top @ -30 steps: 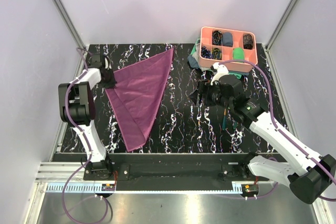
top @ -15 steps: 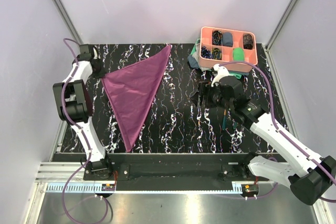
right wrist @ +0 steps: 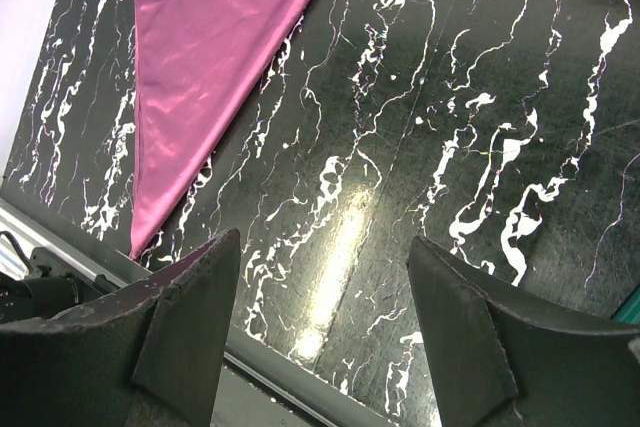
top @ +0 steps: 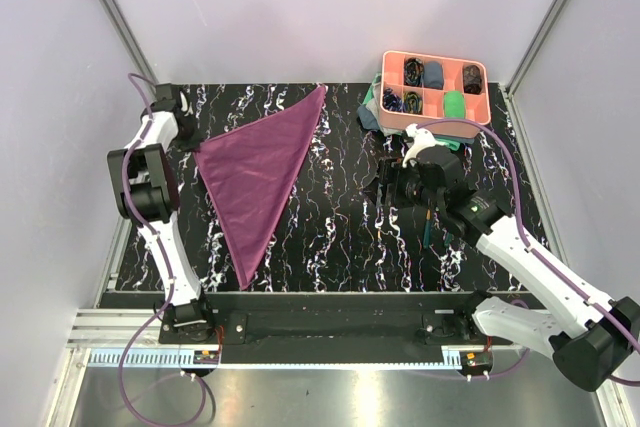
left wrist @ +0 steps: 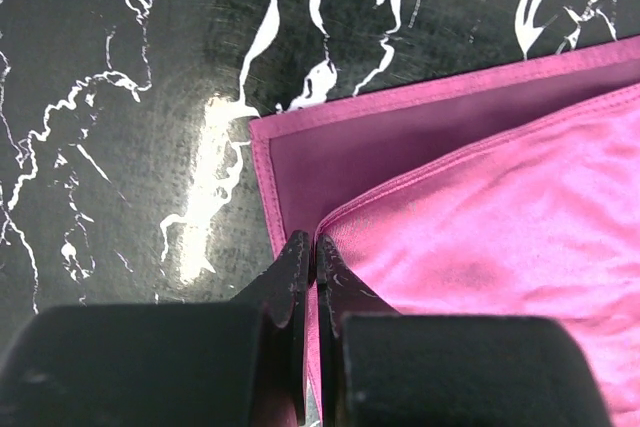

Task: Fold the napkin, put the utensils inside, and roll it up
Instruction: Fold the napkin

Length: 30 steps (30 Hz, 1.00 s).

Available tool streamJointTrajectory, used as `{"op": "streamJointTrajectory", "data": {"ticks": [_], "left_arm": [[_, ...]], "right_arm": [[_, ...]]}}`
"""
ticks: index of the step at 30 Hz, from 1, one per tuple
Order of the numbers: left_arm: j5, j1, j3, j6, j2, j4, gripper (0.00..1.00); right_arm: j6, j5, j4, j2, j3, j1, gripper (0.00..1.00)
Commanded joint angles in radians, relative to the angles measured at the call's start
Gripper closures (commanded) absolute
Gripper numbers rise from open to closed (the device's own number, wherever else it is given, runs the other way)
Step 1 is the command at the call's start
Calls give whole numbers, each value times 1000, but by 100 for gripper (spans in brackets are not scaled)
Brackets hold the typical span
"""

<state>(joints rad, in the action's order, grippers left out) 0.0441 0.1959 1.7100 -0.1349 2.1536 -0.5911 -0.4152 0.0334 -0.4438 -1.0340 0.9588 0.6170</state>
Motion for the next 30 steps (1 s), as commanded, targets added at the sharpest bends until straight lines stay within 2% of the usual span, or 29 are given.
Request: {"op": "streamJointTrajectory", "data": {"ticks": [1, 17, 19, 21, 22, 23, 25, 30], "left_arm": [[-21, 16, 71, 17, 23, 4, 100], [-18, 25, 129, 15, 77, -6, 100], [-20, 27, 137, 12, 83, -12, 84], [-16, 27, 143, 8, 83, -21, 63], [-13, 27, 146, 3, 81, -26, 38], [-12, 28, 152, -2, 71, -38, 30], [-10, 25, 151, -21, 48, -42, 19], [13, 2, 64, -63, -110, -39, 9]], "right_arm": [[-4, -29, 5, -11, 5, 4, 23], [-10, -56, 1, -46, -2, 4, 23], [-19, -76, -19, -55, 6, 3, 22], [-31, -117, -48, -66, 27, 3, 21], [-39, -142, -96, -78, 55, 1, 21], [-48, -167, -122, -89, 72, -3, 21], [-47, -223, -183, -121, 103, -26, 20], [-2, -175, -194, -161, 72, -206, 20]]}}
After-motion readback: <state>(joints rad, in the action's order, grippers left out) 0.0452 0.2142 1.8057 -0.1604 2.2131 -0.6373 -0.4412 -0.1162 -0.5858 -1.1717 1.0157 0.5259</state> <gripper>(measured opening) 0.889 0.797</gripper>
